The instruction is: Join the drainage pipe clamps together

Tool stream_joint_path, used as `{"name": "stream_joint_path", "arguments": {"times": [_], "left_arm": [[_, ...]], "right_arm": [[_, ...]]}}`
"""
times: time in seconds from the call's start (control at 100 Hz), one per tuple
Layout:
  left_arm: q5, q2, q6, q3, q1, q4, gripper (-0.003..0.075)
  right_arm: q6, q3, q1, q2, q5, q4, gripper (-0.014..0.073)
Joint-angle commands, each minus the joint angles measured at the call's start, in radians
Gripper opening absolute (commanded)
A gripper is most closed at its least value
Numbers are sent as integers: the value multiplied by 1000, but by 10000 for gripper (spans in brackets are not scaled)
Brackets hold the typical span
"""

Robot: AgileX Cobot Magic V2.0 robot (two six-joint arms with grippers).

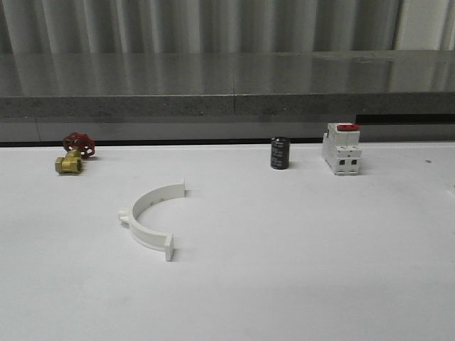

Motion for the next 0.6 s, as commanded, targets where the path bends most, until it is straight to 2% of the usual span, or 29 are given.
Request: {"name": "stream_joint_path", "arguments": {"times": [0.0,0.33,0.46,0.59], "left_arm": [[-75,4,4,-24,2,-3,-21],[-75,4,4,-24,2,-3,-21],[-75,4,4,-24,2,-3,-21],[-75,4,4,-24,2,-3,-21]], "right_arm": [[1,-111,-5,65,-3,8,-67],[1,-487,-3,469,290,20,-67],[1,-566,-3,602,374,31,-67],[1,-579,-3,678,383,31,-67]]}}
